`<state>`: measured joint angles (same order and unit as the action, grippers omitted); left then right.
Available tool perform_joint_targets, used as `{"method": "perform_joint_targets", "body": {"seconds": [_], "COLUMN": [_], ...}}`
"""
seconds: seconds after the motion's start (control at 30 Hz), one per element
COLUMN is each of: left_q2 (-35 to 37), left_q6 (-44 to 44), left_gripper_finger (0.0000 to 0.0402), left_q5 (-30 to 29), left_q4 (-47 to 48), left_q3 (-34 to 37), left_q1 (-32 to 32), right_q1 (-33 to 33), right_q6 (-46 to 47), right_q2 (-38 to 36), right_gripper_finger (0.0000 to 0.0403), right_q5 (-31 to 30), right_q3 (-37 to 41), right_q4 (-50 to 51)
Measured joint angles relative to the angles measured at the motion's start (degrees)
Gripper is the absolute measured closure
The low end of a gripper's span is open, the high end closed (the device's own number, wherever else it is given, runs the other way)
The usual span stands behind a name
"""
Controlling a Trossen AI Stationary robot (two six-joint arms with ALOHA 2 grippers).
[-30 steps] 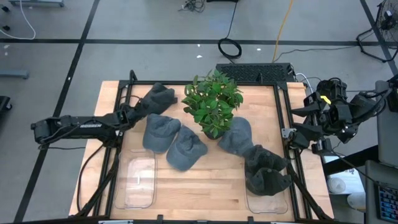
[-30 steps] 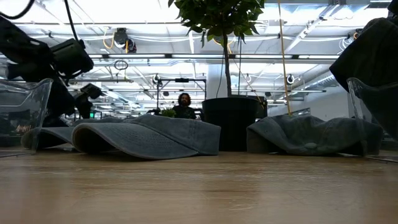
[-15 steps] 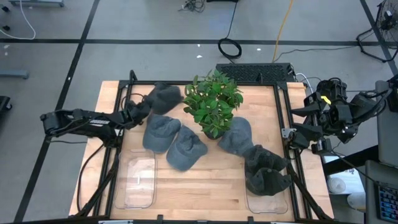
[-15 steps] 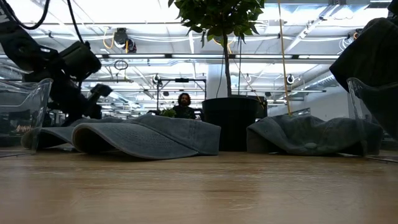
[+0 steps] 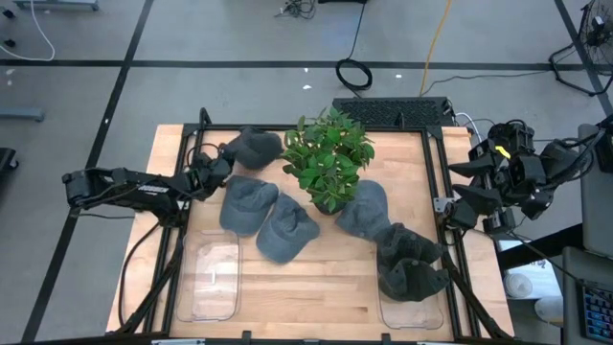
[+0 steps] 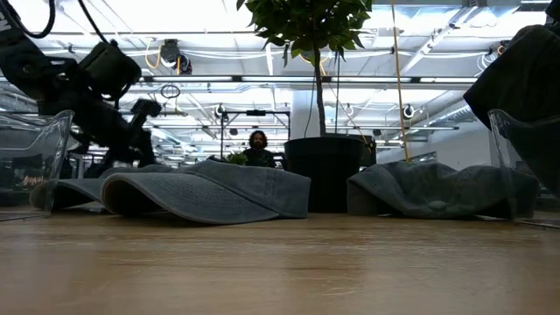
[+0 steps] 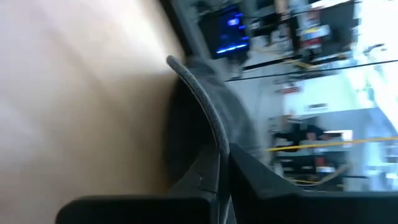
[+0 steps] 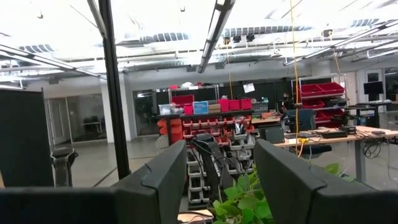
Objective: Pick & Place hat
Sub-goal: Put the black cap into the right transparent bin
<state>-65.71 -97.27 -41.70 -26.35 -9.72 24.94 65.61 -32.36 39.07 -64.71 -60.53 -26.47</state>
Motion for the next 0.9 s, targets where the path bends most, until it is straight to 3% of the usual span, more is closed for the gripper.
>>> {"method": "perform_joint_targets", "body": {"seconds": [0.3,0.5,0.7,0.9], "left_q2": [2.7,2.8,2.8,2.8], "left_q6": [4.1,11.9,29.5,55.2], "left_gripper_finger": [0.0389,0.0389,0.039,0.039], "left_q5": [-5.1,-7.9,-9.2,-7.6], "left_q4": [-7.8,-18.5,-36.3,-59.9], "left_q3": [0.0,0.0,0.0,-0.1], "left_q1": [-4.4,-7.7,-9.8,-10.1], "right_q1": [0.0,0.0,0.0,0.0], "right_q6": [-2.7,-3.3,-3.3,-2.9], "right_q2": [0.0,0.0,0.0,0.0], "right_gripper_finger": [0.0222,0.0222,0.0222,0.0222], "right_q5": [-0.1,-0.2,-0.7,-3.0], "right_q3": [0.0,0.0,0.0,0.0], "right_q4": [-0.3,-1.3,-3.0,-3.1]}}
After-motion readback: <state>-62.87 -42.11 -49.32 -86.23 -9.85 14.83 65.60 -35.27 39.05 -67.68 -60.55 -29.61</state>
